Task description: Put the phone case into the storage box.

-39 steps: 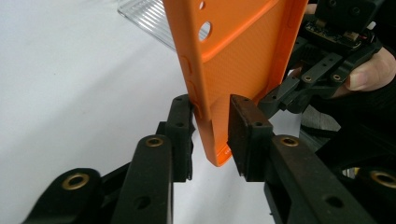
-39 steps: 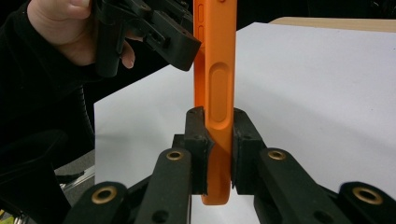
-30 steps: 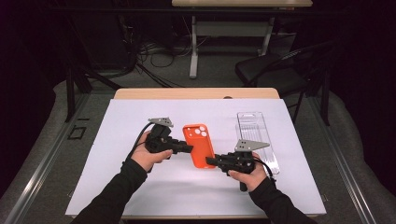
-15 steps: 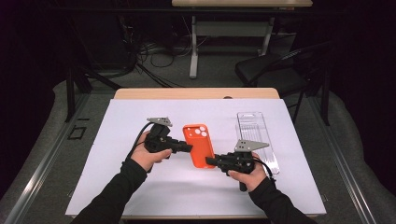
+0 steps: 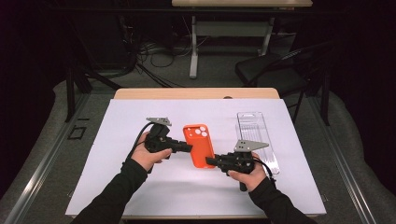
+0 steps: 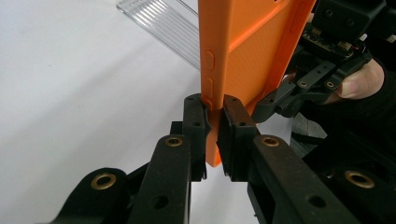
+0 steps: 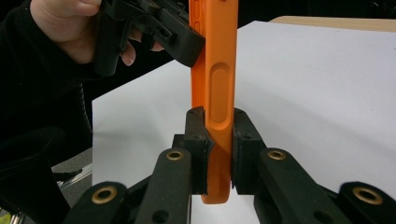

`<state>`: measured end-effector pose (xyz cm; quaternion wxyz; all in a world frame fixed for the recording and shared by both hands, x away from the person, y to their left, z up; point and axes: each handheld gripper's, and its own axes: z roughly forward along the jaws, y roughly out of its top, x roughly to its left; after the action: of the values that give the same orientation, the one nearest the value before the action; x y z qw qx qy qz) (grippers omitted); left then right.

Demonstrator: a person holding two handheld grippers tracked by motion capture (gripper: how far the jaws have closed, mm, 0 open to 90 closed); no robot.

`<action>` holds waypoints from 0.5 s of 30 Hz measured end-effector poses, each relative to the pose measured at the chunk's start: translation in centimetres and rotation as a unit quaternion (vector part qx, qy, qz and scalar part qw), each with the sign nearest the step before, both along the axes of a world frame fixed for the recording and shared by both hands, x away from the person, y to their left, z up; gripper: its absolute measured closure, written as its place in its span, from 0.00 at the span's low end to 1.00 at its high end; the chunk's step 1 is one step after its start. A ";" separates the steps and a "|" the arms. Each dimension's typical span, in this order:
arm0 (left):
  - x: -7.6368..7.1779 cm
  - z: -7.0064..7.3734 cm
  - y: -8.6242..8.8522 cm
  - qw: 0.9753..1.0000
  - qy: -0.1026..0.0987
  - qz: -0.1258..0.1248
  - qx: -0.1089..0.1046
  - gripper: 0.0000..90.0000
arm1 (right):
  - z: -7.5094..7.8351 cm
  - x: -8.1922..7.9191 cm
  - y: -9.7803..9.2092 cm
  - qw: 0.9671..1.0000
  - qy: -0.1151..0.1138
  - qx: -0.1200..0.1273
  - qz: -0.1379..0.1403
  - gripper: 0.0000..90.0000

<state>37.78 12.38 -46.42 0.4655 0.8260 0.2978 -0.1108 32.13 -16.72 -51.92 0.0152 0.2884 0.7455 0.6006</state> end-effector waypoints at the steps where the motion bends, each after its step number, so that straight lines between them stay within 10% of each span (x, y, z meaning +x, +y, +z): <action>1: 0.0 0.0 0.0 1.000 0.001 0.000 -0.002 0.91 | 0.0 0.0 0.0 1.000 -0.002 0.000 0.001 0.90; 15: 0.4 -0.4 0.2 1.000 0.018 -0.004 -0.014 0.92 | -0.1 0.1 0.1 1.000 0.002 0.000 -0.002 0.89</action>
<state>38.17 12.62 -46.83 0.4714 0.8184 0.3012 -0.1317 32.21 -16.65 -52.01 0.0149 0.2914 0.7450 0.5999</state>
